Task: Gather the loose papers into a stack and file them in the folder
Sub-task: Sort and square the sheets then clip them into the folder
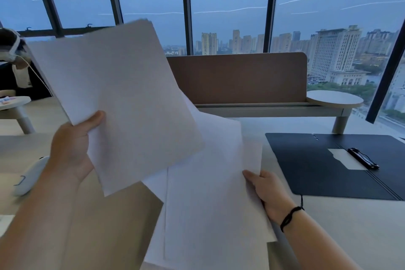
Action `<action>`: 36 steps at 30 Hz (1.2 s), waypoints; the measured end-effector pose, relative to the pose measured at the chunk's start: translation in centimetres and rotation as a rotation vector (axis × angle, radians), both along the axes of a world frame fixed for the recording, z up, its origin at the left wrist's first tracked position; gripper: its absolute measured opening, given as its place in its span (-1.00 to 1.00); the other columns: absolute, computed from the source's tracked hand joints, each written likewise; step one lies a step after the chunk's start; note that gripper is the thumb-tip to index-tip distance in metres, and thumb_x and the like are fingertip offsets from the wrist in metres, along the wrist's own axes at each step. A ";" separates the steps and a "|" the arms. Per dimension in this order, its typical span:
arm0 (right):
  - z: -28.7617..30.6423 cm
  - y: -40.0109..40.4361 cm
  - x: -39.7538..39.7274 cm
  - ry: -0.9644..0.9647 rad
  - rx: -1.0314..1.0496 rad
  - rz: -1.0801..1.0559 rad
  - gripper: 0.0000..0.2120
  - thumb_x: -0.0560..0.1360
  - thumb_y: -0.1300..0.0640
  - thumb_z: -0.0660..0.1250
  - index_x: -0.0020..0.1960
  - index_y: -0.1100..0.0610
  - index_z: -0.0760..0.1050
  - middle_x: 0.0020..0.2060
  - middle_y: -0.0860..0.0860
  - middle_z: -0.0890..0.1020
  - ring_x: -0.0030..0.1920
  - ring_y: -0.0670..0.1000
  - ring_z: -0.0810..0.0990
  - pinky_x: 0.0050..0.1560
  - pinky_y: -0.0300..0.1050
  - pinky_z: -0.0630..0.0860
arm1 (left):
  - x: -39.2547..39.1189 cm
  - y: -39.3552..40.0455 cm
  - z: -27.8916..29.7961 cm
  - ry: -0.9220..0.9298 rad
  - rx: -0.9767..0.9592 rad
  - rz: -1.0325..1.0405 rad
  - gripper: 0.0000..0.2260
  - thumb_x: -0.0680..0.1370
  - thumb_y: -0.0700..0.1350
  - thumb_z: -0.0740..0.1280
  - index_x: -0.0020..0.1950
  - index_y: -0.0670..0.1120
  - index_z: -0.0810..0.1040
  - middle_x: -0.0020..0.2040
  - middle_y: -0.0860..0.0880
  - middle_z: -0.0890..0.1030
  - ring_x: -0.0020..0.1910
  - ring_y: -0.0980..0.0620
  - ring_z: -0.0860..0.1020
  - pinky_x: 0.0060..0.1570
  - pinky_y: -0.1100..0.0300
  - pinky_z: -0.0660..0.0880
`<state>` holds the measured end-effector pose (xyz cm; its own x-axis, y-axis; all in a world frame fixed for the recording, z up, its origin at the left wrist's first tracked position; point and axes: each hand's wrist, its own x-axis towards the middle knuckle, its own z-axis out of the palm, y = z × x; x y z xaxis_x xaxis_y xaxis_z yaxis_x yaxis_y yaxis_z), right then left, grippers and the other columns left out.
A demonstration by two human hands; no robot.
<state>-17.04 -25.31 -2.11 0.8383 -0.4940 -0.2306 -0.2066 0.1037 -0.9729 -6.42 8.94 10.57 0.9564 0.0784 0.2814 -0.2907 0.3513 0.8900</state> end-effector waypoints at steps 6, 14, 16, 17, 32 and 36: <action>-0.5 -1.2 0.5 0.032 -0.325 -0.085 -0.73 0.64 0.15 0.25 0.04 0.36 0.61 -0.12 0.27 0.70 -0.08 0.29 0.66 -0.13 -0.03 0.50 | 0.1 0.4 3.6 -0.153 -0.159 -0.075 -0.58 0.50 -0.10 0.40 0.37 -0.08 0.55 0.34 -0.06 0.59 0.29 -0.10 0.57 0.29 -0.08 0.47; -0.6 -1.4 0.2 0.028 -0.291 -0.121 -0.78 0.64 0.15 0.25 0.07 0.26 0.62 -0.21 0.12 0.67 -0.18 0.16 0.62 -0.20 -0.08 0.48 | -1.0 -0.3 3.6 -0.078 -0.262 -0.198 -0.56 0.57 0.00 0.27 0.44 -0.07 0.47 0.40 0.01 0.52 0.33 -0.01 0.54 0.33 0.05 0.44; -0.2 -1.1 0.0 0.021 -0.228 -0.073 -0.79 0.65 0.17 0.25 0.06 0.26 0.62 -0.14 0.19 0.71 -0.14 0.23 0.67 -0.19 -0.07 0.54 | -0.9 -1.9 2.3 0.005 -0.245 -0.207 -0.70 0.62 -0.12 0.19 0.01 -0.06 0.73 -0.06 0.06 0.72 -0.11 0.09 0.70 -0.11 0.26 0.61; -0.1 -0.9 0.0 0.026 -0.207 -0.047 -0.80 0.65 0.18 0.26 0.04 0.25 0.62 -0.08 0.24 0.72 -0.08 0.28 0.70 -0.13 -0.02 0.58 | -1.0 -3.1 1.3 0.049 -0.189 -0.185 -0.57 0.65 -0.15 0.14 -0.23 -0.03 0.75 -0.28 0.08 0.72 -0.30 0.14 0.68 -0.31 0.33 0.59; 1.3 -0.2 -0.7 0.059 -0.091 0.090 -0.80 0.62 0.17 0.33 0.08 0.29 0.65 -0.19 0.15 0.74 -0.24 0.11 0.68 -0.26 -0.12 0.57 | -0.7 -7.3 -10.8 0.402 0.545 -0.440 -0.79 0.52 -0.20 0.42 0.13 -0.24 0.65 0.04 -0.23 0.72 0.02 -0.27 0.69 0.06 -0.12 0.60; 1.5 -0.2 -1.0 0.007 0.107 0.088 -0.76 0.63 0.00 0.33 0.08 0.17 0.63 -0.09 0.18 0.75 -0.14 0.19 0.71 -0.18 -0.04 0.62 | -0.2 -6.6 -10.8 0.388 0.507 -0.372 -0.80 0.50 -0.22 0.44 0.11 -0.21 0.66 0.04 -0.23 0.72 0.01 -0.27 0.69 0.07 -0.14 0.60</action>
<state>-18.03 -25.53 -0.65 0.8755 -0.3911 -0.2839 -0.2259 0.1883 -0.9558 -6.65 2.35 -0.27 0.9323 -0.3205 -0.1675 0.1366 -0.1167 0.9837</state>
